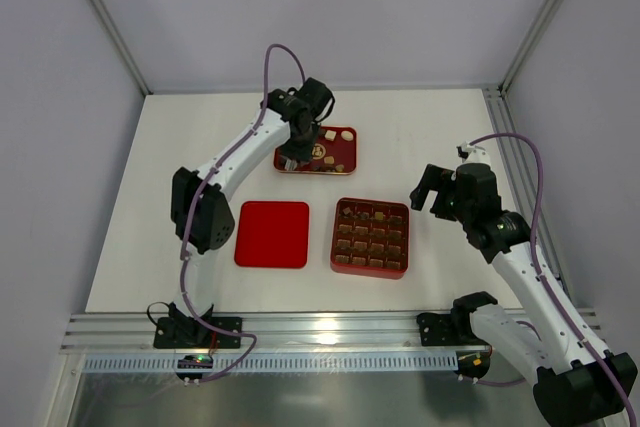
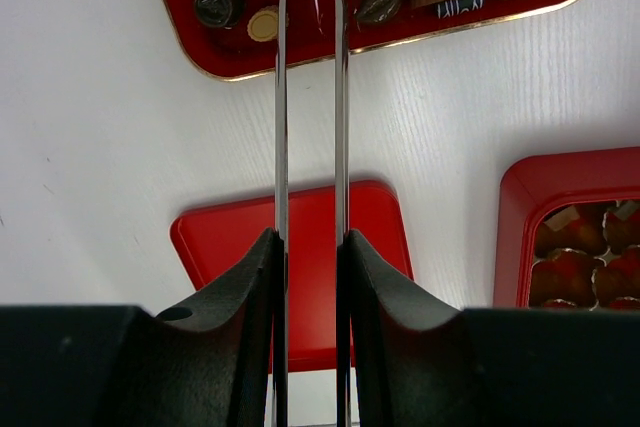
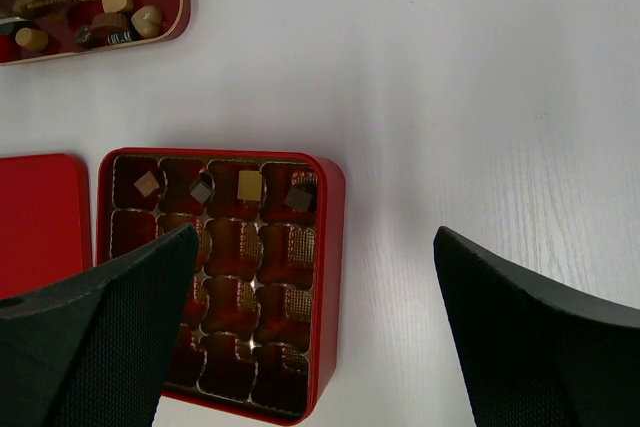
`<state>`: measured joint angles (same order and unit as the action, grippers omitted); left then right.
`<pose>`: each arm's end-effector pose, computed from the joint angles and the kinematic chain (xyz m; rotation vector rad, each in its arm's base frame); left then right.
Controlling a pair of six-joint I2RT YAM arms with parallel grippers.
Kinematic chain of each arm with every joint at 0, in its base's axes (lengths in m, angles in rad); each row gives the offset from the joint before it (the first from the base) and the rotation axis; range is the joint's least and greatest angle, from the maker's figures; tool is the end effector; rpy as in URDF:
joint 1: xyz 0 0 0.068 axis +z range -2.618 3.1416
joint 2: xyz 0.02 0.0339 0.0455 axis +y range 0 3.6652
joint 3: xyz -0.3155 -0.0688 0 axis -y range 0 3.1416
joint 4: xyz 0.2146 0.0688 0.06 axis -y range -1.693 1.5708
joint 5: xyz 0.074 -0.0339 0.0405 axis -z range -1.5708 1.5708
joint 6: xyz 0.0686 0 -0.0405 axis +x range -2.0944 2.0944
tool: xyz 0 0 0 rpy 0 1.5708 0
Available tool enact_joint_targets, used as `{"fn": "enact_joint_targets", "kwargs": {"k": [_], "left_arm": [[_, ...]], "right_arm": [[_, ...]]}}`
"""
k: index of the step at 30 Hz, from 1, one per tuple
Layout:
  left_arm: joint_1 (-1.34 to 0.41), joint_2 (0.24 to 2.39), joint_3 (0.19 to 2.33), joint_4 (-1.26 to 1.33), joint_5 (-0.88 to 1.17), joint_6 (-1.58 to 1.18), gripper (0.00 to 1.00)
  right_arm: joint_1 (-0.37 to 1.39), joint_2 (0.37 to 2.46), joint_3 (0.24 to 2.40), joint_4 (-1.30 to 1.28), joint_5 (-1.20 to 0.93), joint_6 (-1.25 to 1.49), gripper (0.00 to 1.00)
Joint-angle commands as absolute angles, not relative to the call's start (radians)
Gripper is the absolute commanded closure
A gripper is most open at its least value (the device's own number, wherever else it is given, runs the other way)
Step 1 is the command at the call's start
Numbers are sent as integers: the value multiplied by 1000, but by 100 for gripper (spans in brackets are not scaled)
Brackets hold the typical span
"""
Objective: Pack the chocolate
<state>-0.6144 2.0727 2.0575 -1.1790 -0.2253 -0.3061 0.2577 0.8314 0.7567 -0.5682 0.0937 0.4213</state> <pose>0.3676 -0.2406 0.3158 0.3578 2.6827 0.0452 0.1368 0.0294 0.3051 0.2337 2.2117 0.2722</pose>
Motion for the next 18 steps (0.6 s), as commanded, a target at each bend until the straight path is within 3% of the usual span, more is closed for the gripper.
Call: {"fn": "enact_joint_targets", "kwargs": {"k": [1,18], "left_arm": [[-635,1984,2092,-1187,-239,-305,72],[-735,1904,2059,-1209,-258,-348,72]], "right_arm": [[255,831,759,-528,98,425,0],[255,842,750,-509,101,428,1]]}}
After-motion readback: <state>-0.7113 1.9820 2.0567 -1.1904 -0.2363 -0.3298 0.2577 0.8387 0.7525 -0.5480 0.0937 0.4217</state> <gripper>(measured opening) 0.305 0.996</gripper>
